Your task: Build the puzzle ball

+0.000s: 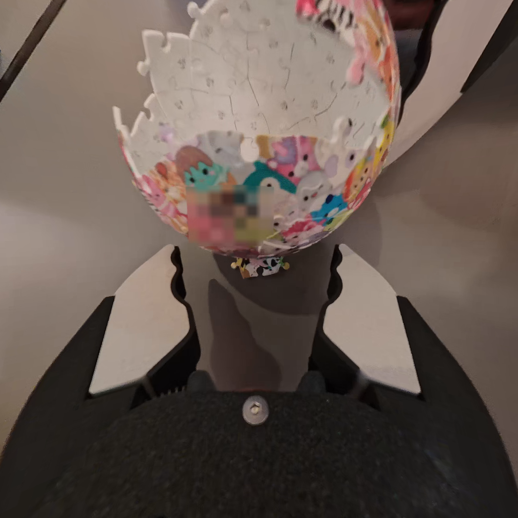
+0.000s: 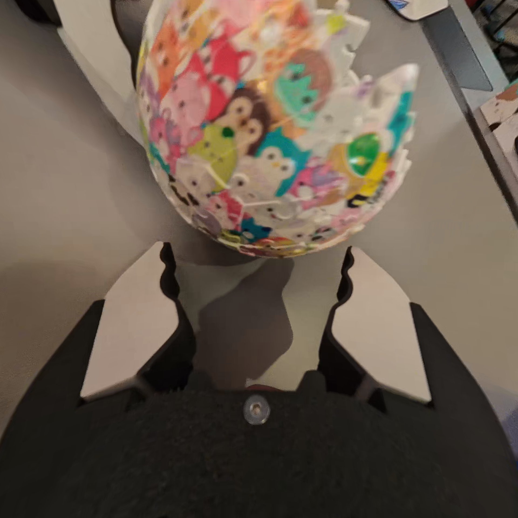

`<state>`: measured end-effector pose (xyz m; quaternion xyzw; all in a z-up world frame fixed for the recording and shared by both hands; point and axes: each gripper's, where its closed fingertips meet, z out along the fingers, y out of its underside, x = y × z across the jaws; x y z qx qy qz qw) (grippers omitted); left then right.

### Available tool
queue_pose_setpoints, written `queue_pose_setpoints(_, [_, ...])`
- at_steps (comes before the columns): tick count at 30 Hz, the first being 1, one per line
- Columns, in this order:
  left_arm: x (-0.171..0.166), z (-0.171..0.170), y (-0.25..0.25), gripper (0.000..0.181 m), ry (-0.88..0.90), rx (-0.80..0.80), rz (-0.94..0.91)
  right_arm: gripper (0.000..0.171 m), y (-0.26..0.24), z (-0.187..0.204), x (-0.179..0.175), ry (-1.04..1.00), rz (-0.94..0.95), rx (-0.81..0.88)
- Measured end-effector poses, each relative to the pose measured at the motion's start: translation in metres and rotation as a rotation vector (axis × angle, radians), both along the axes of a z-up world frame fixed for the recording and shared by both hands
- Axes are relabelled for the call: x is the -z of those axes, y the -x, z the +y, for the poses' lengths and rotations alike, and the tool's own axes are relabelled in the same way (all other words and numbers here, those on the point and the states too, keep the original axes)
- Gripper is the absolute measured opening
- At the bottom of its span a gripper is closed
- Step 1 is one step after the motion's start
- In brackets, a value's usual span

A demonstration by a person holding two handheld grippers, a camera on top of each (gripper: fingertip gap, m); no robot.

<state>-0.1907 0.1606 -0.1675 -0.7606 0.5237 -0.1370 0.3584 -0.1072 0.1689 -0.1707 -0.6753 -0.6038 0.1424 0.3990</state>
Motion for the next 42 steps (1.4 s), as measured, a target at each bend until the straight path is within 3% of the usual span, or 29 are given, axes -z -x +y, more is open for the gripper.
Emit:
queue_pose_setpoints(4, [0.008, 0.004, -0.005, 0.101, -0.021, -0.038, 0.033, 0.124, 0.011, 0.002, 0.007, -0.05, -0.058, 0.004])
queue_pose_setpoints(10, [0.001, 0.0, -0.006, 0.093, 0.078, -0.062, -0.02, 0.102, 0.011, 0.003, -0.009, 0.098, 0.05, 0.072])
queue_pose_setpoints(20, [-0.008, -0.015, -0.011, 0.098, 0.317, -0.041, -0.121, 0.108, 0.011, -0.013, -0.01, 0.326, 0.06, 0.098])
queue_pose_setpoints(26, [-0.002, -0.01, -0.008, 0.1, 0.178, -0.075, -0.094, 0.118, 0.005, -0.005, 0.0, 0.036, -0.027, 0.032])
queue_pose_setpoints(29, [0.003, -0.007, -0.011, 0.101, 0.138, -0.108, -0.071, 0.12, 0.008, -0.001, 0.002, -0.01, -0.043, 0.052])
queue_pose_setpoints(34, [0.004, -0.007, -0.013, 0.097, 0.173, -0.128, -0.061, 0.104, 0.009, -0.001, -0.01, 0.131, 0.043, 0.104])
queue_pose_setpoints(42, [-0.002, -0.016, -0.016, 0.098, 0.364, -0.1, -0.134, 0.109, 0.01, -0.011, -0.015, 0.32, 0.064, 0.155])
